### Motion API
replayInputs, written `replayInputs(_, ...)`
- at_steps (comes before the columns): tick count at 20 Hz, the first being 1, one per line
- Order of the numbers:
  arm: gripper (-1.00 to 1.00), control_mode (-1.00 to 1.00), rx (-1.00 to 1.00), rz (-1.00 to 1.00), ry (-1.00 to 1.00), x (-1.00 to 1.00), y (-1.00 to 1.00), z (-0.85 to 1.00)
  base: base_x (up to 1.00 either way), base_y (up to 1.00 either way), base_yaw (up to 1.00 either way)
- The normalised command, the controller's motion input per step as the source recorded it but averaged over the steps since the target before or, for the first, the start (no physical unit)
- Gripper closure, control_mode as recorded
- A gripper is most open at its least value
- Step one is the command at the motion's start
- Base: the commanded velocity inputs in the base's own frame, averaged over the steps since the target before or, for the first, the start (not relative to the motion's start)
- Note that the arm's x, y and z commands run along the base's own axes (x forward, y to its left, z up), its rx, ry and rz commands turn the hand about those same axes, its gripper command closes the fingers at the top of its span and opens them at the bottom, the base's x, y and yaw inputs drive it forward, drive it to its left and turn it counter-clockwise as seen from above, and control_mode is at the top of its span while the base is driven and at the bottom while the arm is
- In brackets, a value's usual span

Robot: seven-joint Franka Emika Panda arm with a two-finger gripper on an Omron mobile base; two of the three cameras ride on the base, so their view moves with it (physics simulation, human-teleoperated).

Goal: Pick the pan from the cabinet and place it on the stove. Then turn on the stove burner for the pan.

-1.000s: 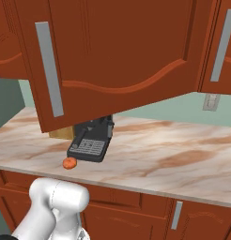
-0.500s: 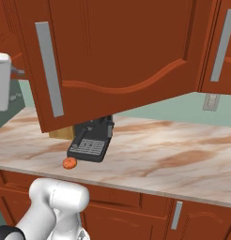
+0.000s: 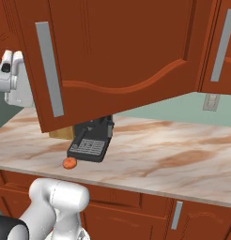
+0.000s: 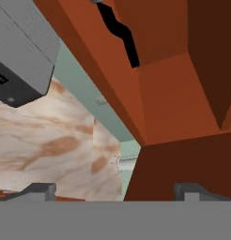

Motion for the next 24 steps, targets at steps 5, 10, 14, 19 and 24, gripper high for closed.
replayInputs(5, -1.00, -1.00, 0.00, -0.13, 0.02, 0.07, -0.50, -0.01, 0.00, 0.00, 0.00)
replayInputs(10, -1.00, -1.00, 0.00, -0.16, 0.00, -0.13, -0.41, 0.00, 0.00, 0.00, 0.00)
replayInputs(14, -1.00, -1.00, 0.00, -0.17, 0.00, -0.44, -0.33, 0.00, 0.00, 0.00, 0.00)
replayInputs(19, -1.00, -1.00, 0.00, -0.17, 0.00, -0.42, -0.39, 0.00, 0.00, 0.00, 0.00)
replayInputs(24, -1.00, -1.00, 0.00, -0.16, 0.00, -0.32, -0.54, 0.00, 0.00, 0.00, 0.00)
